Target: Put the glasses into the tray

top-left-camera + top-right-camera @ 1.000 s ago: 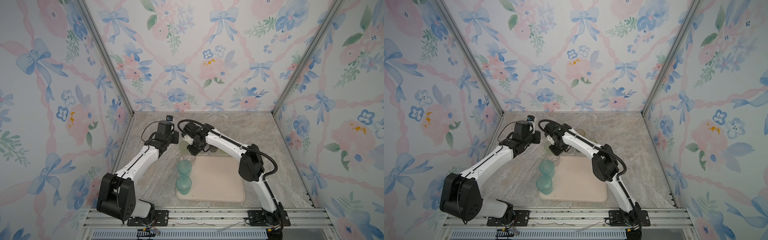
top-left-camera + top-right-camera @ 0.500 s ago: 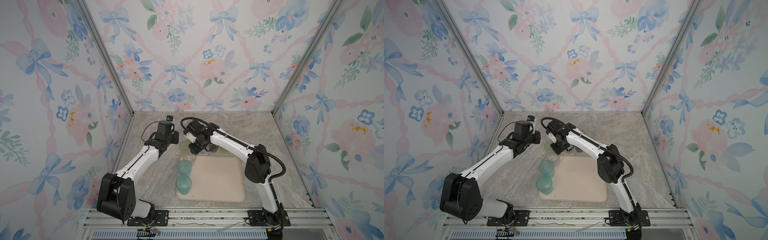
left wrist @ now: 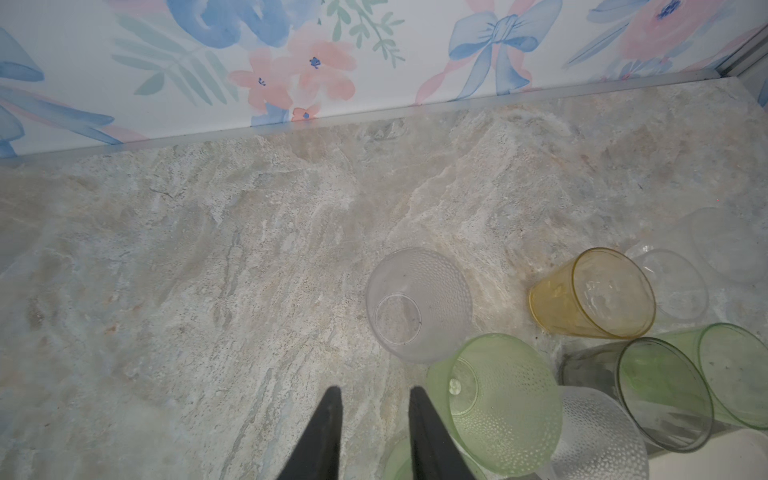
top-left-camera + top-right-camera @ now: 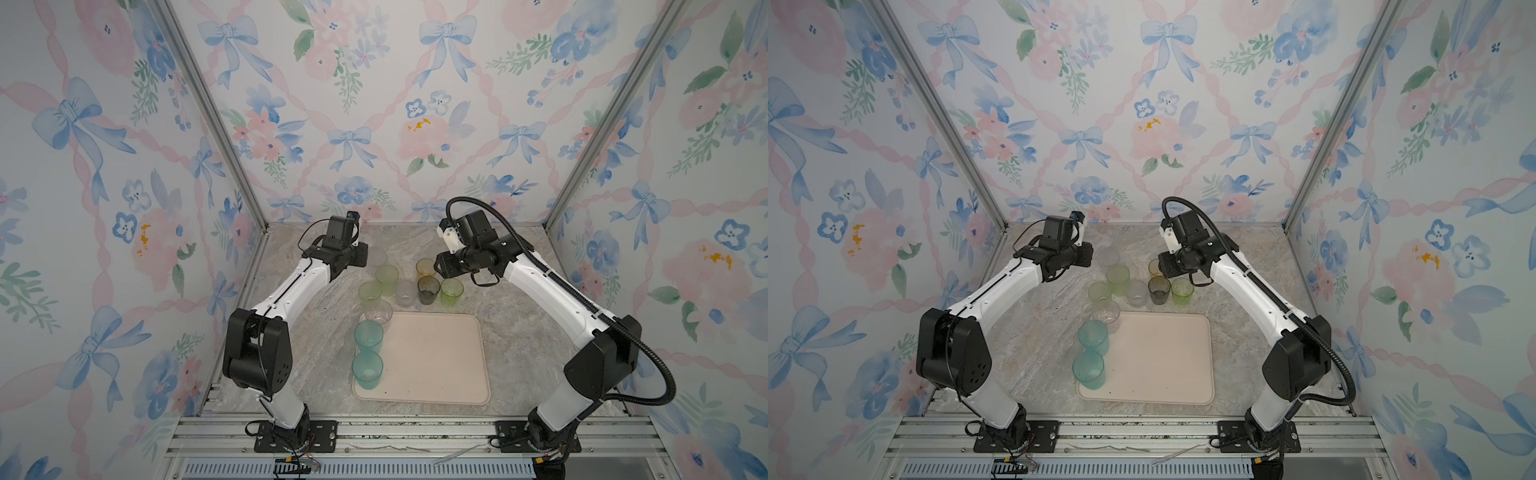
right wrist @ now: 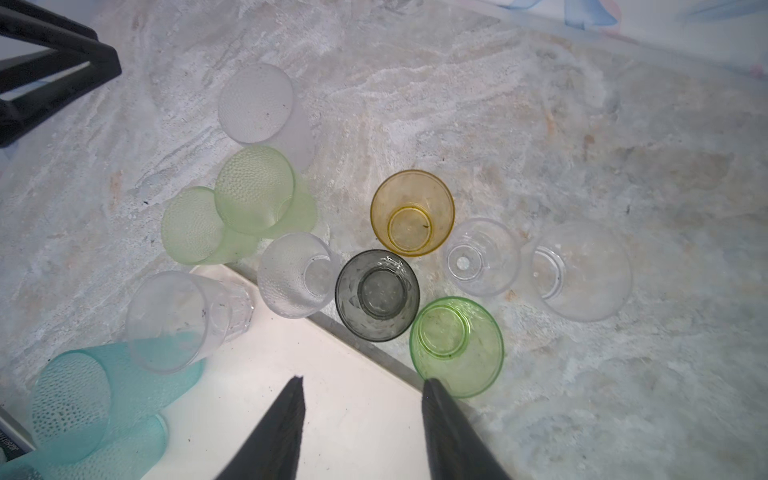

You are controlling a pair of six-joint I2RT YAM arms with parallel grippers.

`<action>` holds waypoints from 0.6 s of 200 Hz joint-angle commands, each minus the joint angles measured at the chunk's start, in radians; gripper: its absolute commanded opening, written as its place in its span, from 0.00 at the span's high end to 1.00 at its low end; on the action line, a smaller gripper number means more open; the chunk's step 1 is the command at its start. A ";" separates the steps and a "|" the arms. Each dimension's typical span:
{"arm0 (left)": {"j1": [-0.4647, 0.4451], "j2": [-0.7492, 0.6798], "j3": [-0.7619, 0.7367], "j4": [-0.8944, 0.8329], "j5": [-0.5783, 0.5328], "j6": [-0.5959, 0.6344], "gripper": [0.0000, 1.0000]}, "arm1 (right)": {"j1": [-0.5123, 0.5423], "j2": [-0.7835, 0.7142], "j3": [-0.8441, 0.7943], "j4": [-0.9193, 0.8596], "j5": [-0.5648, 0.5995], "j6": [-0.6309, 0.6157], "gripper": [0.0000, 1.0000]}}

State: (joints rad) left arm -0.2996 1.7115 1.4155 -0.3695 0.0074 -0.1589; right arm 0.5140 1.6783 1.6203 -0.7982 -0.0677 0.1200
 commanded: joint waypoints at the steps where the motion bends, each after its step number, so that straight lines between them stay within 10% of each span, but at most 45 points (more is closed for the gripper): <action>1: 0.005 0.072 0.071 -0.098 0.052 0.030 0.69 | -0.022 -0.019 -0.044 0.026 -0.004 0.020 0.50; 120: 0.005 0.276 0.216 -0.118 0.043 0.046 0.73 | -0.064 -0.032 -0.096 0.062 -0.028 0.021 0.50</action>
State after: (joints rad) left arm -0.2996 1.9545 1.5990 -0.4709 0.0536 -0.1364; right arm 0.4629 1.6676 1.5360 -0.7475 -0.0769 0.1303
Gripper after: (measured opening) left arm 0.273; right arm 0.496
